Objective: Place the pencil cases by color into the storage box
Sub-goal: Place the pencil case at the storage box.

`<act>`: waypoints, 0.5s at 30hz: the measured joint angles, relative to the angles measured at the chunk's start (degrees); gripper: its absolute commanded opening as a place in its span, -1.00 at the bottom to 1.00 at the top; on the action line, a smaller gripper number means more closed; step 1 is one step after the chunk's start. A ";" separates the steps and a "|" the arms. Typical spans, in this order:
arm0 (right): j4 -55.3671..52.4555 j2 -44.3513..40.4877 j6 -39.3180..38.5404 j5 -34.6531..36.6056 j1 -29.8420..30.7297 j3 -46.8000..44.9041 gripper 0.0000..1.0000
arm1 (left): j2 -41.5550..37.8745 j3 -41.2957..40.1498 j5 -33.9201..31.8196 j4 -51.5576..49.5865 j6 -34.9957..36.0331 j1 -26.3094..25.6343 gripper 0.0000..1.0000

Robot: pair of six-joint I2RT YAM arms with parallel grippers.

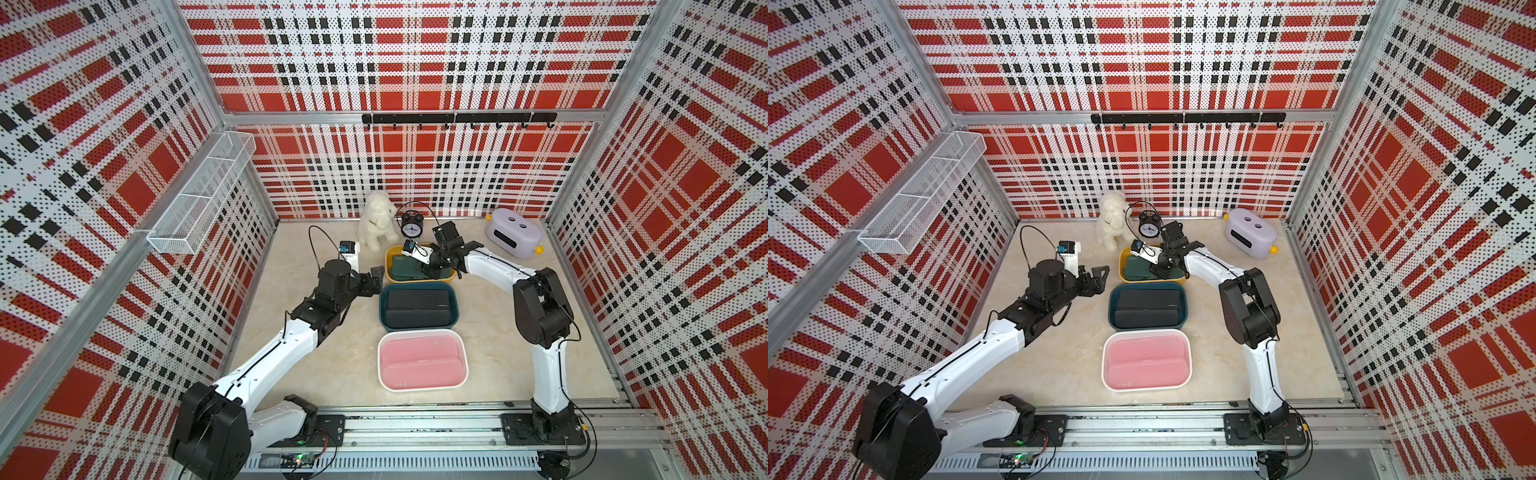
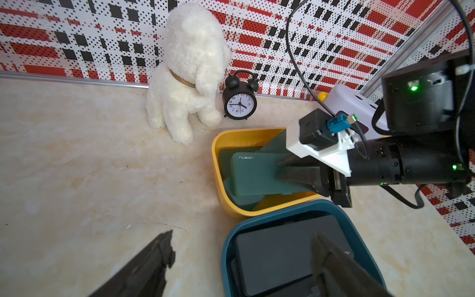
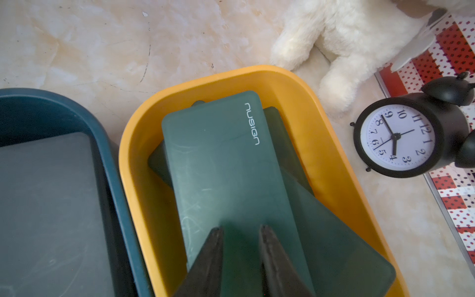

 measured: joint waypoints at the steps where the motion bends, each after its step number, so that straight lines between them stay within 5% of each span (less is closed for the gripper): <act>1: 0.13 -0.09 0.02 0.00 0.00 -0.11 -0.44 | 0.09 0.09 0.00 0.02 0.00 0.02 0.75; 15: 0.63 -1.95 0.96 -0.74 0.59 -4.33 -0.44 | 0.61 0.39 0.42 0.31 0.04 0.07 0.76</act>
